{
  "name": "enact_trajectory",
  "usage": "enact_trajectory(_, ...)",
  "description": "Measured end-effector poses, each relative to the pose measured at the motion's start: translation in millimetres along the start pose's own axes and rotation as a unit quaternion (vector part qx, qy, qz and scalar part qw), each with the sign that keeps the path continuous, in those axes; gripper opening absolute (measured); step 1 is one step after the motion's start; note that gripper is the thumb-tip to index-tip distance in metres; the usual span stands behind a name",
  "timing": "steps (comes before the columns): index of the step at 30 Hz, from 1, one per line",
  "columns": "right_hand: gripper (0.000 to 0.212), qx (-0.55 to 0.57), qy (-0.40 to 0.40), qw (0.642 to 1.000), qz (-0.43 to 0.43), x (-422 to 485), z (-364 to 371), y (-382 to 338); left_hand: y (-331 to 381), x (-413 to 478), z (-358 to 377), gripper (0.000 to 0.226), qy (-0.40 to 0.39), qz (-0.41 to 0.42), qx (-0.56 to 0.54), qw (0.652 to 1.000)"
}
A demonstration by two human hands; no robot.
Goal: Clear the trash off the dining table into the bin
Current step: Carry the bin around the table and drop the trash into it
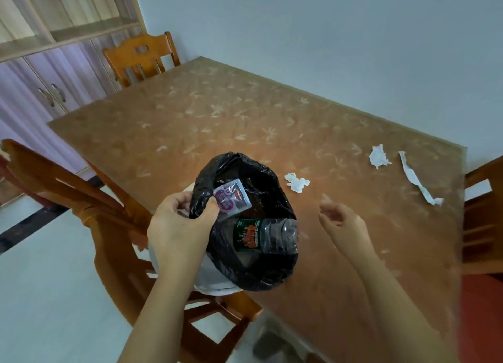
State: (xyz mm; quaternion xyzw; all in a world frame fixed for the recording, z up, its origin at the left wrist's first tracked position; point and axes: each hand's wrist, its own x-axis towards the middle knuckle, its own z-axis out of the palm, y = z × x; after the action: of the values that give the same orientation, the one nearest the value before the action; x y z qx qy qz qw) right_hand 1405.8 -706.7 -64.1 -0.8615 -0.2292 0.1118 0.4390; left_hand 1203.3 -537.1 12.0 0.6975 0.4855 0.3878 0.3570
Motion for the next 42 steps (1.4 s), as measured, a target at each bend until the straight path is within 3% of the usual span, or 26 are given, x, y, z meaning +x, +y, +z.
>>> enact_trajectory(10, 0.044, -0.017, -0.044, 0.997, 0.059, 122, 39, 33, 20, 64, 42, 0.014, 0.005, 0.007, 0.019, 1.0)
enact_trajectory(20, 0.052, -0.072, -0.06, 0.99, 0.101, 186, 85, 66, 18, 99, 64, 0.023, 0.054, -0.012, -0.017, 0.998)
enact_trajectory(30, 0.022, -0.086, -0.076, 0.986, 0.121, 185, 102, 86, 18, 105, 73, 0.019, 0.062, -0.025, -0.005, 0.998)
enact_trajectory(42, 0.009, 0.068, 0.043, 0.994, 0.074, 133, 45, 41, 16, 91, 68, 0.019, 0.034, -0.009, -0.009, 0.999)
